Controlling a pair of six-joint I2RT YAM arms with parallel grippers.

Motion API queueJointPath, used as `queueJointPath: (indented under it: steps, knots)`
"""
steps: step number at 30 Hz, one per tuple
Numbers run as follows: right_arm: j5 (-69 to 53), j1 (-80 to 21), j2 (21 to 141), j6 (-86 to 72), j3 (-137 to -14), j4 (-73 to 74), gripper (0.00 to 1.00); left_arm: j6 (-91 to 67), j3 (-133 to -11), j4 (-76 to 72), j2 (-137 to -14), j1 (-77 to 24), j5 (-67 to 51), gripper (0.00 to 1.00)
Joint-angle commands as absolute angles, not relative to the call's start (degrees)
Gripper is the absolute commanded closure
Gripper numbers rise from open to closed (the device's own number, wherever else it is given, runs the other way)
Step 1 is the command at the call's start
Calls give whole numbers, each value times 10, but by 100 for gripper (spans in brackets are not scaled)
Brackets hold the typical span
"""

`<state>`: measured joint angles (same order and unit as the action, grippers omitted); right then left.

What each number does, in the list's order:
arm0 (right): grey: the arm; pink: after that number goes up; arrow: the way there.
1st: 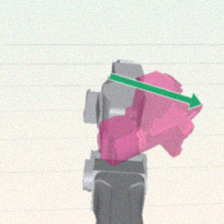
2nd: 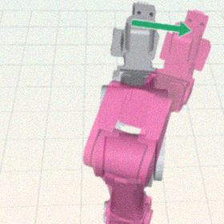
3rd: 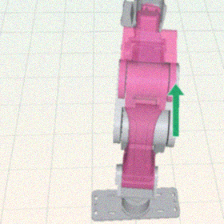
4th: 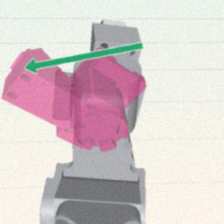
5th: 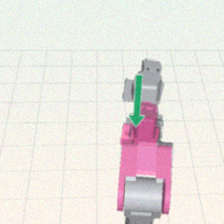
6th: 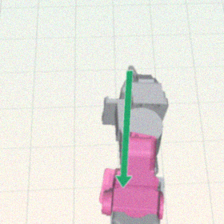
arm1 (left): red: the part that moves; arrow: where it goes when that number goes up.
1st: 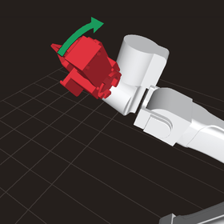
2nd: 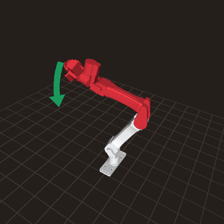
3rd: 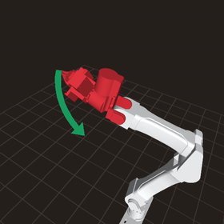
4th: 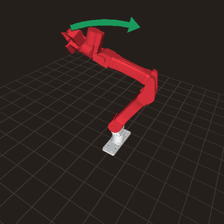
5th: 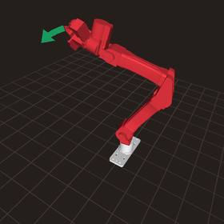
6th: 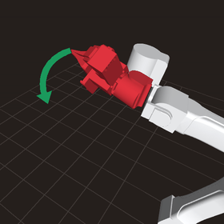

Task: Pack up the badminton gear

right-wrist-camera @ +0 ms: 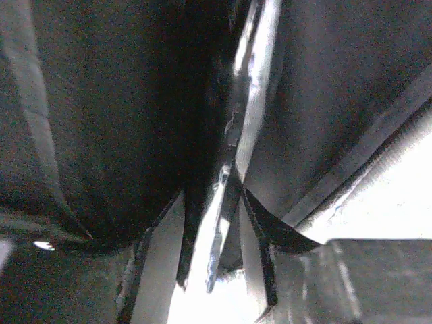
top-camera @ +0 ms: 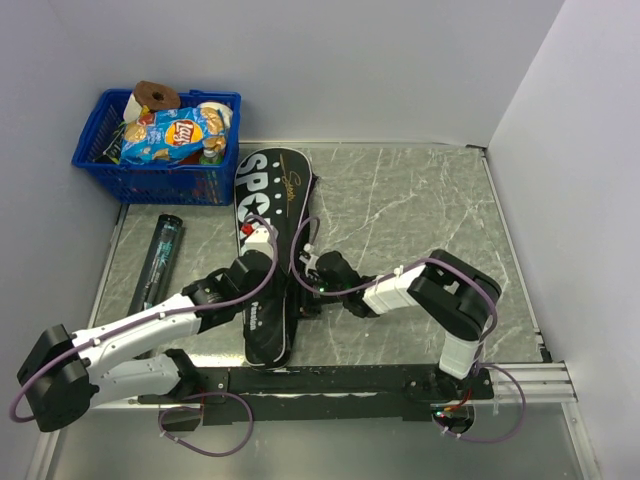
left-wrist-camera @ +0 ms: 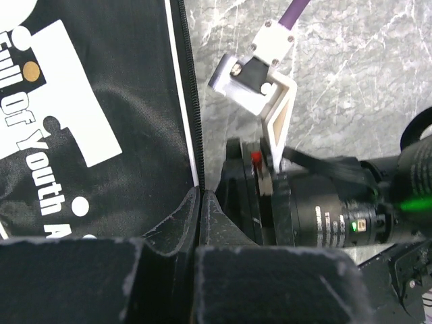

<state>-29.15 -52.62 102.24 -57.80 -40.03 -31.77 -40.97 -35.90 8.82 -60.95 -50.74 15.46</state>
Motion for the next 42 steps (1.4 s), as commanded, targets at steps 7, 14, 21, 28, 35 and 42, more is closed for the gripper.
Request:
queueJointPath:
  steps: [7, 14, 21, 28, 35, 42]
  knots:
    - [-233, -521, 943, -532, -359, -331, 41, -418, -363, 47, -582, -518, 86, 99]
    - [-185, -510, 868, -500, -306, -257, 36, -416, -363, 37, -579, -517, 79, 99]
    - [-180, -509, 834, -507, -256, -283, 43, -414, -363, 31, -585, -517, 77, 99]
    - [-188, -509, 823, -516, -226, -326, 52, -413, -363, 32, -586, -516, 79, 99]
    - [-187, -510, 800, -522, -215, -346, 65, -412, -365, 33, -586, -516, 78, 99]
    - [-199, -514, 802, -530, -223, -368, 65, -412, -367, 30, -590, -516, 74, 99]
